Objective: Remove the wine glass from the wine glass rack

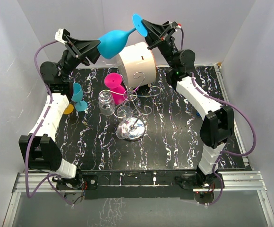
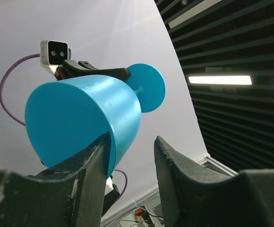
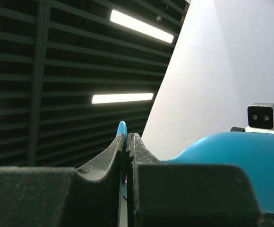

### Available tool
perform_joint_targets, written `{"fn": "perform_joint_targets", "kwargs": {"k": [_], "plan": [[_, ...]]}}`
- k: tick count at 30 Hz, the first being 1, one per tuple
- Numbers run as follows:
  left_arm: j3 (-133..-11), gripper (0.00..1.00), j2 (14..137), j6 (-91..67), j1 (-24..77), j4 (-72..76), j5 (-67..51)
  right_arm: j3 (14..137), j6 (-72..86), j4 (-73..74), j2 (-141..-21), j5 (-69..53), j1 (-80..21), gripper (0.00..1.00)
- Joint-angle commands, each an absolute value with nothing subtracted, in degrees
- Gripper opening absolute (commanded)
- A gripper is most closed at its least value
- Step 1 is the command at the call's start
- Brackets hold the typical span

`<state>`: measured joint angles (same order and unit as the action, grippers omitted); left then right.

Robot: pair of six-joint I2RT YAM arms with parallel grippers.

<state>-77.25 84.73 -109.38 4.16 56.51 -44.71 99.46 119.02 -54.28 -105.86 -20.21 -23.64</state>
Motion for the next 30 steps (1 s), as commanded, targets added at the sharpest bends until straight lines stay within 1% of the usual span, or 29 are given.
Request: {"fn": "perform_joint_targets", "kwargs": {"k": [1,4,7,11,12,13,18,20,25,30], "plan": [[-78.0,0.38,81.4,-111.1,5.0,61.4,-43.4,99.5,122.4,-58.9,-105.2,-18.7,-23.9,0.0],[-77.8,0.31,81.3,-111.6,5.3,61.6,-43.5,99.4,122.8,-59.0,-105.2,-18.7,-23.9,0.0],[-77.2,0.19,81.3,-111.8,5.6,61.1,-43.5,99.4,123.2,-59.5,-105.3,-18.8,-23.9,0.0],[-76.8,0.06,81.2,-112.4,5.8,61.3,-43.0,99.0,123.6,-60.2,-105.1,-18.9,-23.9,0.0],[-76.8,0.02,81.2,-112.8,5.8,61.5,-42.9,98.6,123.5,-60.5,-105.0,-18.8,-23.9,0.01],[-76.8,0.0,81.2,-113.3,5.8,61.9,-42.6,98.0,123.3,-60.8,-104.9,-18.7,-23.9,0.07],[-77.5,0.0,81.6,-115.6,5.8,64.8,-41.3,94.8,121.6,-61.8,-103.5,-18.2,-23.8,0.38],[-77.9,0.0,81.8,-116.1,5.8,65.5,-41.1,93.9,120.7,-62.1,-103.1,-18.3,-23.4,0.48],[-78.4,0.0,80.9,-115.0,5.8,65.1,-40.0,90.4,117.7,-61.2,-100.8,-18.3,-21.9,0.67],[-80.1,0.0,79.3,-108.8,5.6,59.4,-40.2,84.7,112.8,-57.5,-96.7,-19.4,-19.4,0.82]]}}
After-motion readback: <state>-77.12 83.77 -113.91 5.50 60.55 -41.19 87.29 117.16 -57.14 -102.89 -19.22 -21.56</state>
